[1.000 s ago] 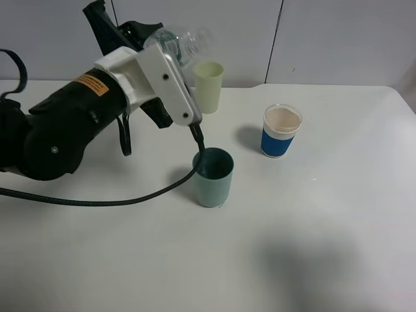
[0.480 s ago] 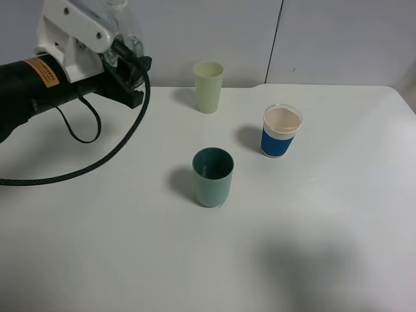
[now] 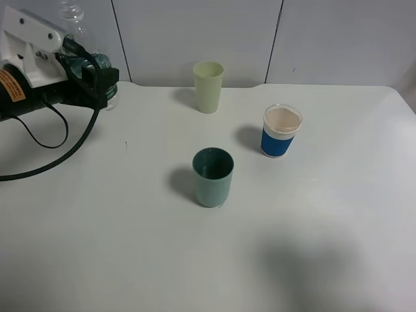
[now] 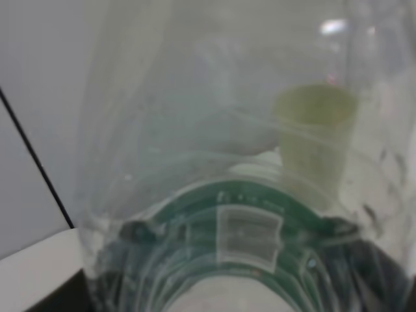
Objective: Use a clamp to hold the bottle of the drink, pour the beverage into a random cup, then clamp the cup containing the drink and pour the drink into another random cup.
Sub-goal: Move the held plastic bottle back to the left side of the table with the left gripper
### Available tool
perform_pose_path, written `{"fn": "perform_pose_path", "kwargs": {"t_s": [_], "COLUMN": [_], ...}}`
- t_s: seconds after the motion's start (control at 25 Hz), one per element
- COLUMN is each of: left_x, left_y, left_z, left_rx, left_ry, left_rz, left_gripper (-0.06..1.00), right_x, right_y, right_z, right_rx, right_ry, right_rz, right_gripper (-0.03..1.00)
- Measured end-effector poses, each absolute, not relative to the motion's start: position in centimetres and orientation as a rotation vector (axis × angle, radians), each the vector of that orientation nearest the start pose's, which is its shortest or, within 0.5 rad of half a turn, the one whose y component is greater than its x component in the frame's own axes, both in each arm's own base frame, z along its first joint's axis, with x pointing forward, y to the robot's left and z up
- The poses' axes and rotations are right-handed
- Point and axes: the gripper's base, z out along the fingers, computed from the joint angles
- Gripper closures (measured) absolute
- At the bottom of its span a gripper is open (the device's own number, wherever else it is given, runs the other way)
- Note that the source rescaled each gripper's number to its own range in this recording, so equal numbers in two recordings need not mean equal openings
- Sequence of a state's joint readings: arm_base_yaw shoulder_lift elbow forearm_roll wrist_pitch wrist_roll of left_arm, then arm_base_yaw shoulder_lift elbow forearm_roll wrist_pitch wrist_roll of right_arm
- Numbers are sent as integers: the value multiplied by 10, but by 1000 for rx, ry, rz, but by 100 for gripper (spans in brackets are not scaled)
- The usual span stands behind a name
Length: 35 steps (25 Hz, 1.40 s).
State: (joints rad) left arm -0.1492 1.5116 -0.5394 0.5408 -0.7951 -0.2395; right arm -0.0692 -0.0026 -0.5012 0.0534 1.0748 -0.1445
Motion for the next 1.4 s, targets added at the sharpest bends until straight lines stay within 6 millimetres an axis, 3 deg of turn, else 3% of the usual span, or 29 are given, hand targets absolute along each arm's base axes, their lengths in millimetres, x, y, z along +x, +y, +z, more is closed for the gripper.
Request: {"fn": "perform_pose_path", "kwargs": {"t_s": [0.32,0.84,1.4], "left_x": [285,291,295], "left_y": [-61,-64,-51], "left_z": [188,150,141], "left_rx": [494,617,577], "left_ry": [1681,1676,1684], "left_rz": [-356,-400,-398], "left_gripper": [87,87,87], "right_x": [-6,-6,-6], "right_y": [5,5,5], "right_z": [277,277,277], "right_rx": [-80,-80,-80], "right_ry": [2053,2053,2053], "right_rz": [-69,-69,-69], "right_gripper": [-3,-3,-3]}}
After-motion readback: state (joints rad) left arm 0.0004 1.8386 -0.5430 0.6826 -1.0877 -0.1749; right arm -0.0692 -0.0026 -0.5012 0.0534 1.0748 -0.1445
